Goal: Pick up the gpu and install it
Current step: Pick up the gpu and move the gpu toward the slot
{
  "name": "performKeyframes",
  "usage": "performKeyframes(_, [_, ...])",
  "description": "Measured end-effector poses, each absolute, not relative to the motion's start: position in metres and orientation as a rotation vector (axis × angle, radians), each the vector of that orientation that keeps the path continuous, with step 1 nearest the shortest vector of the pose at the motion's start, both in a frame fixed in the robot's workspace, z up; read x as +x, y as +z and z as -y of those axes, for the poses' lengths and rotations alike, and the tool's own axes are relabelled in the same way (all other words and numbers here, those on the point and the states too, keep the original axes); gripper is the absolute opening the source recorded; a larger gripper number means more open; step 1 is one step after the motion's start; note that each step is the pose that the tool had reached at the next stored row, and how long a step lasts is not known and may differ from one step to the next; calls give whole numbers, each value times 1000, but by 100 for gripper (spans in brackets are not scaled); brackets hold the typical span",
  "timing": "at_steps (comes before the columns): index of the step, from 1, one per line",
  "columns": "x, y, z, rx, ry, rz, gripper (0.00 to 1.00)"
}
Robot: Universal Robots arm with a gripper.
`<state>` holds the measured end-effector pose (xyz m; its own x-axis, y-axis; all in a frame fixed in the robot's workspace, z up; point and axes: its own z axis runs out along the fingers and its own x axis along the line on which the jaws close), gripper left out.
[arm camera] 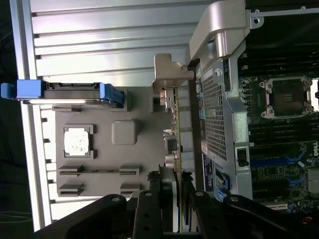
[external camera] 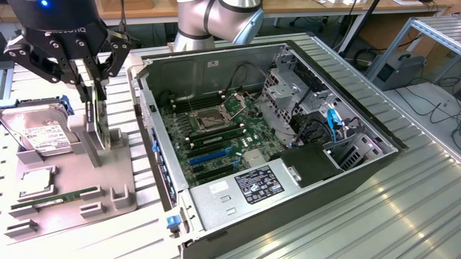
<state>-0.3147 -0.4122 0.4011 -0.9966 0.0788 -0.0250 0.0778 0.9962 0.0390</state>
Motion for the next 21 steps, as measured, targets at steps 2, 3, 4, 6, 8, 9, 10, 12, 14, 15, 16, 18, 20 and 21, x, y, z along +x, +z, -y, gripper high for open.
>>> performKeyframes(2, [-314, 404, 412, 122, 59, -3113, 27])
performKeyframes(3, [-313, 405, 412, 122, 59, -3113, 27])
performKeyframes(4, [-313, 406, 412, 122, 59, -3114, 27])
performKeyframes(6, [-309, 407, 412, 122, 59, -3118, 27])
performKeyframes(8, [-305, 408, 412, 123, 59, -3122, 27])
performKeyframes(9, [-303, 408, 412, 123, 59, -3124, 27])
performKeyframes(10, [-300, 408, 412, 123, 59, -3127, 27])
performKeyframes(12, [-296, 408, 412, 123, 59, -3132, 27])
performKeyframes(14, [-291, 408, 412, 124, 59, -3138, 27])
performKeyframes(15, [-288, 408, 412, 124, 59, -3140, 27])
performKeyframes(16, [-286, 409, 412, 124, 59, -3142, 27])
performKeyframes(18, [-281, 409, 412, 124, 58, -3147, 27])
performKeyframes(20, [-274, 410, 412, 125, 58, -3152, 27])
performKeyframes(21, [-272, 411, 412, 125, 58, -3154, 27])
